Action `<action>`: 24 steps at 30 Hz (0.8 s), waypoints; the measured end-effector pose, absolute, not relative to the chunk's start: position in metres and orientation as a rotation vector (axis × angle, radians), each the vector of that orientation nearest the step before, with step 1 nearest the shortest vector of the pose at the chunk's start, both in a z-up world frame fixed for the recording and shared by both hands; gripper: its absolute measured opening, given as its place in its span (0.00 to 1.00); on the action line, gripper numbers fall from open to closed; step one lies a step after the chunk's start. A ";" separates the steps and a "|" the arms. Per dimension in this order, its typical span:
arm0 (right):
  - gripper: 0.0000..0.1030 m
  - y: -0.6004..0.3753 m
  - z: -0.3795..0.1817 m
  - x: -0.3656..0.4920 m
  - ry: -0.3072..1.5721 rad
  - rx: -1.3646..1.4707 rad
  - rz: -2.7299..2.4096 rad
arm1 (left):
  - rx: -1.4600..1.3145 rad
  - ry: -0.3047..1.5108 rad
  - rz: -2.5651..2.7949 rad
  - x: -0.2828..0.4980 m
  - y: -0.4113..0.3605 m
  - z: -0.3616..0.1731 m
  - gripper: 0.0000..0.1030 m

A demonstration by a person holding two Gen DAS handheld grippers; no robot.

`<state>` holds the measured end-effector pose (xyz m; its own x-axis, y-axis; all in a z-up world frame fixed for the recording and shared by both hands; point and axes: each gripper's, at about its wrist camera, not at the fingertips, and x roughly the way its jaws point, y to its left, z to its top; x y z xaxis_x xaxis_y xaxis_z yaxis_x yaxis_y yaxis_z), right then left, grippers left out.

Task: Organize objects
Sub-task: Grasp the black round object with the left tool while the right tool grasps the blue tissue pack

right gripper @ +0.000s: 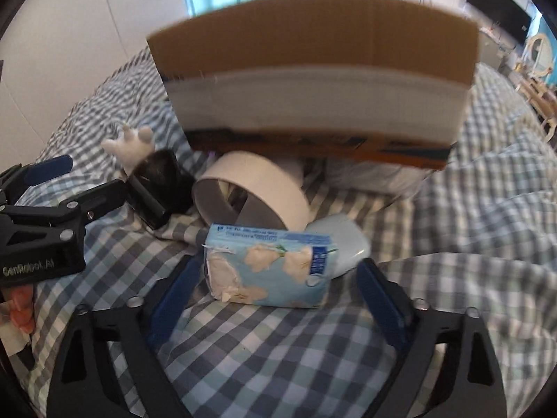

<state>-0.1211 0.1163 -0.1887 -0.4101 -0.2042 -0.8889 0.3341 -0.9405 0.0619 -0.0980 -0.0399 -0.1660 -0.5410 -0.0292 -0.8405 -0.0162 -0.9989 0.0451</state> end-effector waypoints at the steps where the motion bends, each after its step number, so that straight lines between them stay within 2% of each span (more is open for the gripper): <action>1: 0.72 0.117 -0.190 -0.122 0.164 1.490 -2.378 | 1.516 -0.087 -2.748 -0.100 -0.037 -0.168 1.00; 3: 0.70 0.119 -0.189 -0.122 0.151 1.488 -2.387 | 1.549 -0.118 -2.746 -0.106 -0.031 -0.173 0.99; 8: 0.70 0.146 -0.163 -0.114 0.083 1.406 -2.494 | 1.613 -0.162 -2.768 -0.113 -0.020 -0.181 0.87; 11: 0.70 0.166 -0.147 -0.120 0.017 1.398 -2.533 | 1.659 -0.170 -2.784 -0.116 -0.013 -0.186 0.68; 13: 0.70 0.176 -0.141 -0.121 -0.011 1.389 -2.556 | 1.699 -0.145 -2.809 -0.117 -0.011 -0.189 0.44; 14: 0.70 0.179 -0.140 -0.121 -0.019 1.382 -2.567 | 1.713 -0.129 -2.822 -0.117 -0.009 -0.190 0.38; 22: 0.70 0.204 -0.122 -0.113 -0.042 1.339 -2.616 | 1.650 -0.099 -2.870 -0.105 -0.010 -0.176 0.13; 24: 0.70 0.208 -0.117 -0.107 -0.026 1.321 -2.635 | 1.627 -0.089 -2.881 -0.102 -0.011 -0.171 0.10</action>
